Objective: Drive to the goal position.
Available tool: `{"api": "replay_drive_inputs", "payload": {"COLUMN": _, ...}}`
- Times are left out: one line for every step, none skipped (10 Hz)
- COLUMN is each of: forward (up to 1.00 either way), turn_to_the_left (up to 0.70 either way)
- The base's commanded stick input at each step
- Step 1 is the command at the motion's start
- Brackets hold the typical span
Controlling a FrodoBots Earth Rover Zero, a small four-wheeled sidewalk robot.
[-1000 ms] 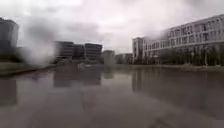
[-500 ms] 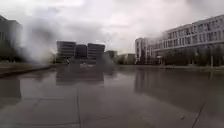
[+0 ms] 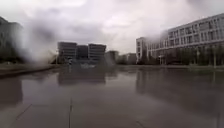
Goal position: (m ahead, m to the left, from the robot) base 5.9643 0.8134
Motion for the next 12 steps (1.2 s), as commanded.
{"api": "replay_drive_inputs", "payload": {"forward": 0.7, "turn_to_the_left": 0.02}}
{"api": "replay_drive_inputs", "payload": {"forward": 0.7, "turn_to_the_left": 0.02}}
{"api": "replay_drive_inputs", "payload": {"forward": 0.7, "turn_to_the_left": 0.02}}
{"api": "replay_drive_inputs", "payload": {"forward": 0.7, "turn_to_the_left": 0.02}}
{"api": "replay_drive_inputs", "payload": {"forward": 0.7, "turn_to_the_left": 0.02}}
{"api": "replay_drive_inputs", "payload": {"forward": 0.7, "turn_to_the_left": 0.02}}
{"api": "replay_drive_inputs", "payload": {"forward": 0.7, "turn_to_the_left": 0.02}}
{"api": "replay_drive_inputs", "payload": {"forward": 0.7, "turn_to_the_left": 0.01}}
{"api": "replay_drive_inputs", "payload": {"forward": 0.7, "turn_to_the_left": 0.01}}
{"api": "replay_drive_inputs", "payload": {"forward": 0.7, "turn_to_the_left": 0.02}}
{"api": "replay_drive_inputs", "payload": {"forward": 0.7, "turn_to_the_left": 0.0}}
{"api": "replay_drive_inputs", "payload": {"forward": 0.7, "turn_to_the_left": 0.02}}
